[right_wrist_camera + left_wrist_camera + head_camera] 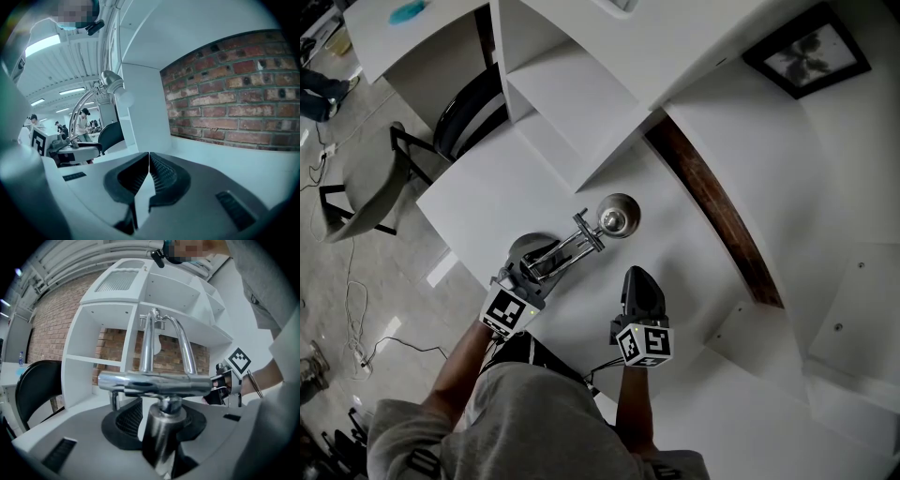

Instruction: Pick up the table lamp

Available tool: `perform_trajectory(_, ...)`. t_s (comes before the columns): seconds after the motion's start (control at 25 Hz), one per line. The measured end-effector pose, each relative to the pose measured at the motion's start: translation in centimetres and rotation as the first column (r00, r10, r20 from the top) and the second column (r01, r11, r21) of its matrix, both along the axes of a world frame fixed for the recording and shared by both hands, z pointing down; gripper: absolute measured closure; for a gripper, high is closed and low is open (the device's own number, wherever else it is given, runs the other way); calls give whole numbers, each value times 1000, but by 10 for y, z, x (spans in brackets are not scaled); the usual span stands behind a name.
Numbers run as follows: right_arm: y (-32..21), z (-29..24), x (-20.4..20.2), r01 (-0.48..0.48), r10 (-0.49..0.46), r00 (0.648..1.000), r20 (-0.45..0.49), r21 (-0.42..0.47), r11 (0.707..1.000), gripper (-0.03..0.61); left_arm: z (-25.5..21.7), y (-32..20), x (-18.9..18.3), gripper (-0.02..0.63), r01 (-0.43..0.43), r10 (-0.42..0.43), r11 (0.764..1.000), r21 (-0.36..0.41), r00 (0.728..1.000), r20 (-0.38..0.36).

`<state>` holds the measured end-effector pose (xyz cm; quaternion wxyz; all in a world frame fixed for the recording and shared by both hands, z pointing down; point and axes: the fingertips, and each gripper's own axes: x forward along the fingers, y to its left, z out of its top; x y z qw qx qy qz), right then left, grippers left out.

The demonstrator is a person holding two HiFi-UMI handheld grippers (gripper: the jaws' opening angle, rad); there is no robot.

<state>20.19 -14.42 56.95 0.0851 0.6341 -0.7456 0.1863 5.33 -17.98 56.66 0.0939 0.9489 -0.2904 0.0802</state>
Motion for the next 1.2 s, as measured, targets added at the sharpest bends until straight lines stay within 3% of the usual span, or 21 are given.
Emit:
perform_trajectory(0.6, 0, -1, 1, 0, 0, 1000, -7, 0, 1000, 555, -3, -3, -3, 563, 33, -33, 999, 32, 999, 5)
perform_trajectory(0.96, -1, -10, 8, -13, 13, 1000, -20, 20, 1000, 555, -11, -2, -9, 568, 48, -49, 998, 41, 999, 21)
perform_trajectory(1.2, 1, -19, 0, 1, 0, 1000, -15, 42, 999, 555, -34, -7, -26, 568, 91, -91, 995, 34, 996, -12)
